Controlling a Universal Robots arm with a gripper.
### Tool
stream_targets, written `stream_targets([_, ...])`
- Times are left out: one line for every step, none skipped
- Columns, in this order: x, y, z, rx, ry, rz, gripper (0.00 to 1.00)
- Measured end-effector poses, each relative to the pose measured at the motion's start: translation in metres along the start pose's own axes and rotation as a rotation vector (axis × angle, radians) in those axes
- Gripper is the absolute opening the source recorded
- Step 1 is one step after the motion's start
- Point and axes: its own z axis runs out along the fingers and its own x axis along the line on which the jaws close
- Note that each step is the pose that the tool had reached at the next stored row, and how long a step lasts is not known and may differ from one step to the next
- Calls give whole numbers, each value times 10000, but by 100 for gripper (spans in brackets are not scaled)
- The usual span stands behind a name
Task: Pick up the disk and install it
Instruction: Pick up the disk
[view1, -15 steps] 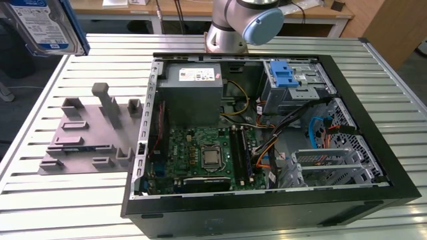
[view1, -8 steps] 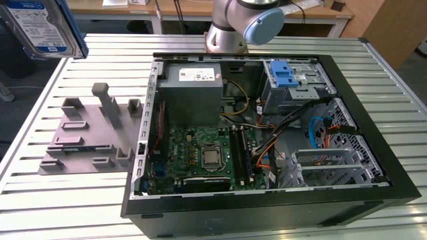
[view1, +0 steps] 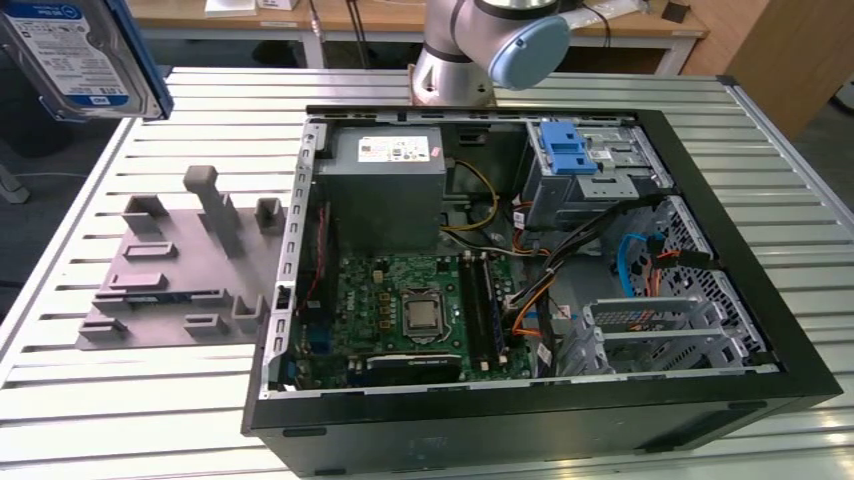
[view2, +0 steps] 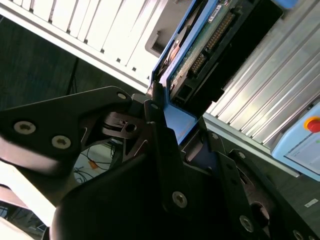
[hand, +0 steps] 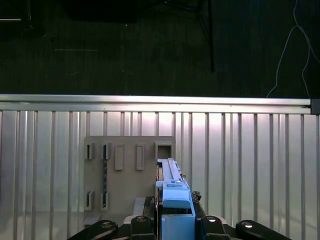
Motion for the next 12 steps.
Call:
stream_targets([0, 0, -12, 1, 0, -1, 36])
stream_targets([0, 0, -29, 0, 0, -2, 36])
stream_targets([-1, 0, -44, 1, 0, -1, 36])
stream_targets([-2, -1, -60, 1, 1, -1, 36])
stream_targets([-3, -1, -76, 0, 0, -1, 36])
stream_targets([-4, -1, -90, 1, 0, -1, 36])
stream_targets([-4, -3, -100, 0, 3, -1, 36])
stream_targets([-5, -7, -105, -1, 17, -1, 36])
stream_targets([-5, -10, -107, 0, 34, -1, 36])
stream_targets([-4, -13, -111, 1, 61, -1, 36])
stream_targets([-4, -16, -113, 0, 97, 0, 36])
stream_targets([-5, -18, -114, 0, 146, 2, 36])
